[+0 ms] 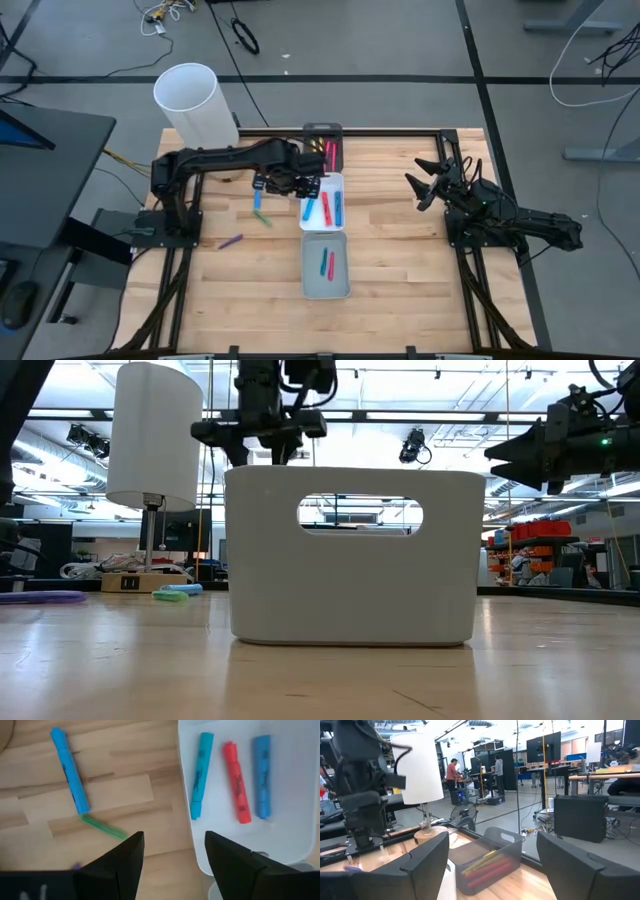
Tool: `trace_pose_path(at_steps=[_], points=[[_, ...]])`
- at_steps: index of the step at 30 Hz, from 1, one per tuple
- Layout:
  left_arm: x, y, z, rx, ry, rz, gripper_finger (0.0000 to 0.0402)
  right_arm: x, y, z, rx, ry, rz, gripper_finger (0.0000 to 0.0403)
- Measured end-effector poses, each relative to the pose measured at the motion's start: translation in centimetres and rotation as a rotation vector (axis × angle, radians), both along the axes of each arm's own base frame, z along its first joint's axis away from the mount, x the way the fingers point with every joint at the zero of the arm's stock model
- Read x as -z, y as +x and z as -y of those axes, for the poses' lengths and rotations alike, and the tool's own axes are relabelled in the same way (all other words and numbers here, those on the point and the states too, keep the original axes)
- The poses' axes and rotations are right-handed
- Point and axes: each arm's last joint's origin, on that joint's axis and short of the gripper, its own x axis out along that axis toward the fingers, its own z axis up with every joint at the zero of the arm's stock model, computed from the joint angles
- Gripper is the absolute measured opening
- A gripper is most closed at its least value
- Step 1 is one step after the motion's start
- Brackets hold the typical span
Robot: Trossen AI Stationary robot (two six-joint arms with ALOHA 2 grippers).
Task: Pick & Place Markers
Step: Put the blue highlighter pen into the white bin
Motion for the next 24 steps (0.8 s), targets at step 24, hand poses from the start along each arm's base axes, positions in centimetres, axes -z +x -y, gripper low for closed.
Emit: trace_pose_path(at_steps=[24], points=[[2.3,-6.8,-0.7,-0.008,0.075,0.070,0.0216,0.0,0.0,0.0,0.001,0.000,0.000,0.0302]])
